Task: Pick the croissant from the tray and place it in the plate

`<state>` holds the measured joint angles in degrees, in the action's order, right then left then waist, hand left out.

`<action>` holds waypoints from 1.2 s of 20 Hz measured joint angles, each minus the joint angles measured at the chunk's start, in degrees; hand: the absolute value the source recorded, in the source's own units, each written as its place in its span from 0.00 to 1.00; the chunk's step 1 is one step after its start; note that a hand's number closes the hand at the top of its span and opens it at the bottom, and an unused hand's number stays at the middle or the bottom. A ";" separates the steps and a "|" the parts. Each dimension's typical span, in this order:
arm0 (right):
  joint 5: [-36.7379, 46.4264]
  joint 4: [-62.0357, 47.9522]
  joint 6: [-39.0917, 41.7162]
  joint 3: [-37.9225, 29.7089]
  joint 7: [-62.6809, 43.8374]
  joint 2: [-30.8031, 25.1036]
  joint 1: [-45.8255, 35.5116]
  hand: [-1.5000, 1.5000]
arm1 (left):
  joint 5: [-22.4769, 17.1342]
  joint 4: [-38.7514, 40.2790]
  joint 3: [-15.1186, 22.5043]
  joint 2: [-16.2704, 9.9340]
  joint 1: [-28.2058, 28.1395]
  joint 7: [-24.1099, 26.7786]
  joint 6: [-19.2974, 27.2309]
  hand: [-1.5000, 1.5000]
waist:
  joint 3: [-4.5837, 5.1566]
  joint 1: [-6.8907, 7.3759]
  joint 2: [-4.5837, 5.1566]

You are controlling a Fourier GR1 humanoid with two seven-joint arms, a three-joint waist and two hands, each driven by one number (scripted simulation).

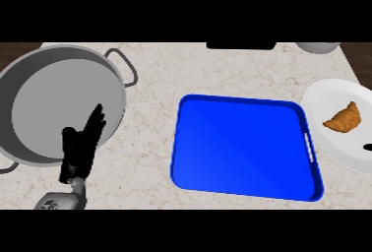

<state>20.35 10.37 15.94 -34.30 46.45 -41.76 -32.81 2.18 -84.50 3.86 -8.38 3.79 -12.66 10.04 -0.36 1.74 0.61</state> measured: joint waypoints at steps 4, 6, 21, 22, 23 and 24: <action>0.01 -0.65 -1.00 0.06 0.67 -0.68 0.79 0.00 | 0.43 -0.21 0.20 0.38 -0.52 0.28 0.05 0.50 | -0.06 0.09 0.02; 0.16 -0.81 -1.84 0.19 0.83 -1.07 1.07 0.00 | 0.40 0.33 -0.12 0.46 -0.08 0.81 -0.04 0.50 | -0.12 0.13 0.03; -0.79 -2.62 -3.02 -1.16 1.53 -5.42 4.44 0.00 | 0.13 0.09 -0.71 0.45 0.30 0.02 -1.09 0.50 | -0.22 0.47 0.31; -1.09 -2.75 -3.26 -1.49 1.46 -5.47 4.49 0.00 | 0.15 0.05 -0.68 0.53 0.72 -0.47 -1.06 0.50 | -0.21 0.48 0.35; -1.30 -2.76 -3.00 -1.70 2.06 -5.73 5.07 0.00 | 0.41 0.25 -0.56 0.84 0.60 -0.20 -0.74 0.50 | -0.23 0.40 0.32; -1.52 -2.78 -2.97 -1.94 2.32 -5.96 5.40 0.00 | 0.38 0.31 -0.70 0.86 0.57 -0.01 -0.72 0.50 | -0.24 0.38 0.30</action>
<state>18.83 7.59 12.96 -36.24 48.77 -47.72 -27.41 2.56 -84.18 3.16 -7.51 4.35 -12.67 9.31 -0.60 2.12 0.91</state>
